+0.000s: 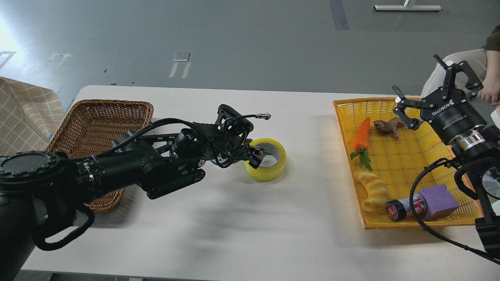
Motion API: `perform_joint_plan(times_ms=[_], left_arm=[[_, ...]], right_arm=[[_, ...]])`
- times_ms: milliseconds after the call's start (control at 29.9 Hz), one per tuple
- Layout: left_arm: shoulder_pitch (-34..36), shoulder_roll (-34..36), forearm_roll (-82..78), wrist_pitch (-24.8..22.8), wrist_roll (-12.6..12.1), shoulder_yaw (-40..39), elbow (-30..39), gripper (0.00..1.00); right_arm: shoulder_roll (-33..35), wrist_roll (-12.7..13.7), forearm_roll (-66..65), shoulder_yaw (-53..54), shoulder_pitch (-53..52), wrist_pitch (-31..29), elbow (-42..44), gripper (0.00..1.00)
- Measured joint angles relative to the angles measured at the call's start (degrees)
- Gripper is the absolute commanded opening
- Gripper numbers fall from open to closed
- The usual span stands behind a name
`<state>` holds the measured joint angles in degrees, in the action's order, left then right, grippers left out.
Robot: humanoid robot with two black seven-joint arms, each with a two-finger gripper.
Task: Place and transfer tape with both arms
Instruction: 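Reach the left gripper to the tape roll and grasp its rim, then lift the tape roll with the left gripper over the wicker basket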
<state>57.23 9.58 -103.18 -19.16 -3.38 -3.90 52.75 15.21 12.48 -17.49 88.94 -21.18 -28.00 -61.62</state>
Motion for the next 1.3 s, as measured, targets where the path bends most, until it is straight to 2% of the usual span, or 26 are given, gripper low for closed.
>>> perform_joint_plan(times_ms=[67, 201, 267, 535, 735, 836, 969, 1136, 1304], left_arm=[[0.02, 0.05, -0.01, 0.00, 0.47, 0.00, -0.04, 0.00], [0.57, 0.46, -0.10, 0.00, 4.93, 0.23, -0.08, 0.00], [1.05, 0.71, -0.33, 0.09, 6.17, 0.89, -0.09, 0.00], [5.80, 1.55, -0.06, 0.41, 7.25, 1.37, 0.43, 0.00], [11.69, 5.26, 2.03, 2.22, 8.34, 0.95, 2.75, 0.00], [14.43, 9.09, 5.04, 2.37, 8.41, 0.95, 4.65, 0.00], [16.35, 15.97, 6.34, 2.35, 9.91, 1.00, 8.64, 0.00], [16.70, 25.99, 6.49, 1.97, 11.57, 1.24, 14.08, 0.00], [16.38, 35.03, 6.45, 1.93, 13.87, 1.53, 16.00, 0.00]], right_arm=[[0.00, 0.00, 0.00, 0.00, 0.00, 0.00, 0.00, 1.00], [0.00, 0.00, 0.00, 0.00, 0.00, 0.00, 0.01, 1.00], [0.00, 0.00, 0.00, 0.00, 0.00, 0.00, 0.10, 1.00], [-0.02, 0.00, 0.00, 0.52, 0.00, 0.00, 0.36, 1.00], [-0.04, 0.00, 0.08, 0.58, 0.00, 0.00, 0.36, 1.00], [-0.03, 0.00, 0.09, 0.64, 0.01, 0.00, 0.36, 1.00], [-0.03, 0.00, 0.09, 0.65, 0.01, 0.00, 0.36, 1.00], [0.00, 0.00, 0.09, 0.88, 0.03, 0.00, 0.29, 1.00], [-0.14, 0.00, 0.09, 0.89, 0.39, 0.00, 0.27, 1.00]])
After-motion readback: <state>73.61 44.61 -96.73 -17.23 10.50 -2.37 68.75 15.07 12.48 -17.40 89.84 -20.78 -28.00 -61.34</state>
